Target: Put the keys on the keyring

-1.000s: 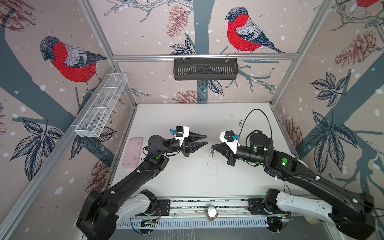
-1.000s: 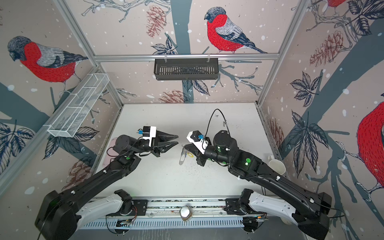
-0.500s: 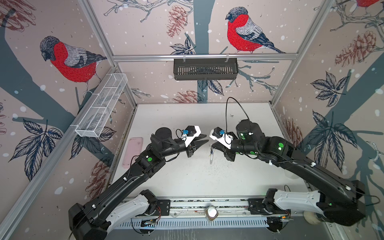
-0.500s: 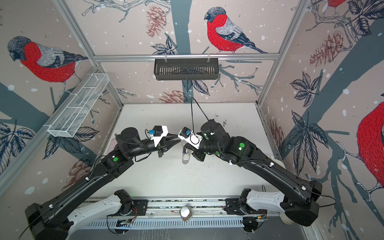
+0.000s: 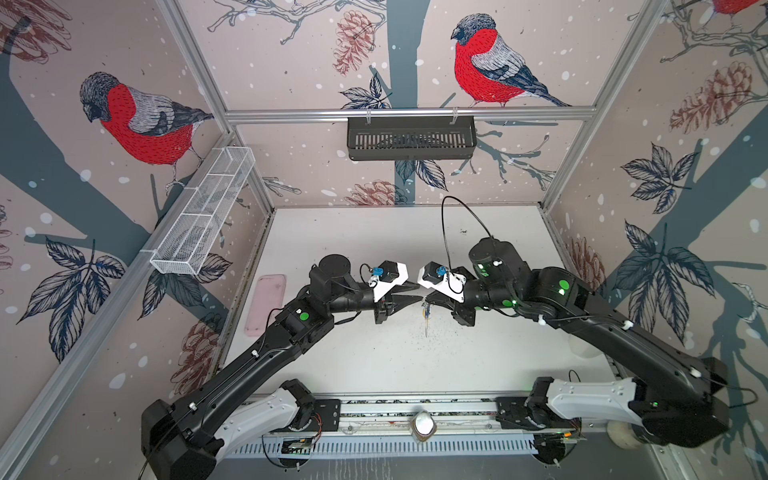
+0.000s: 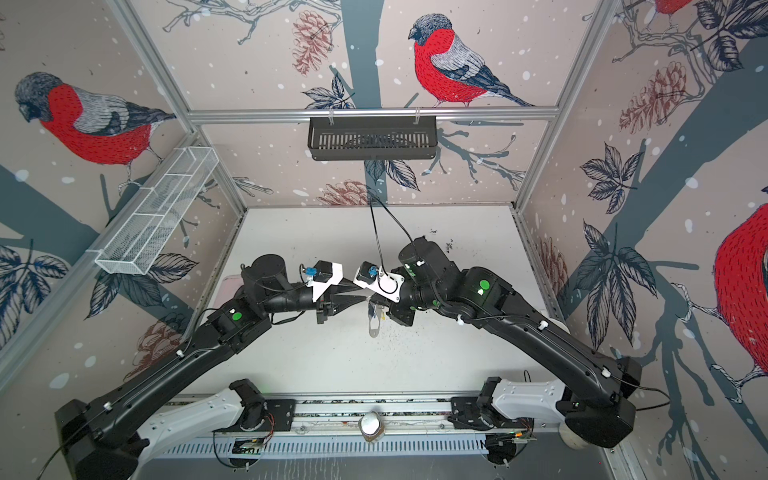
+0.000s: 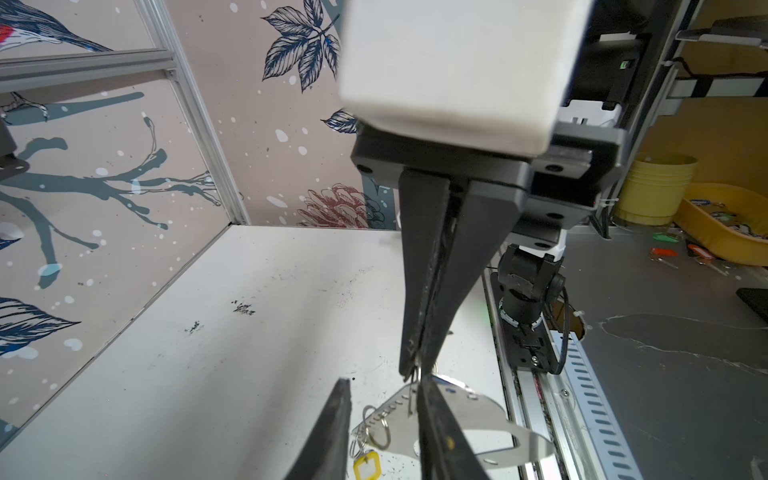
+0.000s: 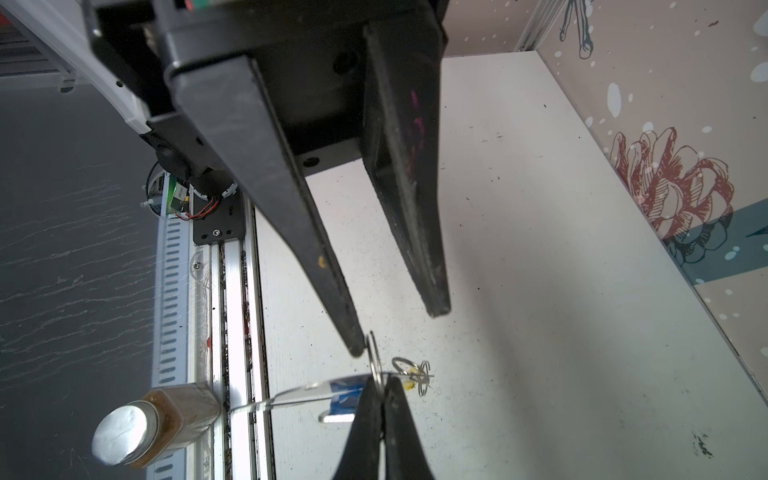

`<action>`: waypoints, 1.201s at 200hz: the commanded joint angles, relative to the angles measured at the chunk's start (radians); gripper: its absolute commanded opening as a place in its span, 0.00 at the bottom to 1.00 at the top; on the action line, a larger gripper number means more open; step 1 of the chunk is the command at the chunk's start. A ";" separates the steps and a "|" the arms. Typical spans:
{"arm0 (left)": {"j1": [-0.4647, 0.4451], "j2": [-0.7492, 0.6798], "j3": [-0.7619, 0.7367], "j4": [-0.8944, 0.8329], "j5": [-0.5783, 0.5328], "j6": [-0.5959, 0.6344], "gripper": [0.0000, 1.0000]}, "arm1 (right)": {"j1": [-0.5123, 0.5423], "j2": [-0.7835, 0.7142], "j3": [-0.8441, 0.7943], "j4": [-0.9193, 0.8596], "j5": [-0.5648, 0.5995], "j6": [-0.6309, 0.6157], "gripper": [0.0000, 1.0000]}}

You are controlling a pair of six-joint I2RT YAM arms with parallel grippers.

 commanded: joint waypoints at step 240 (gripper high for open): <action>-0.037 0.024 -0.125 0.330 0.011 -0.130 0.00 | 0.006 -0.123 -0.151 0.244 -0.037 0.085 0.00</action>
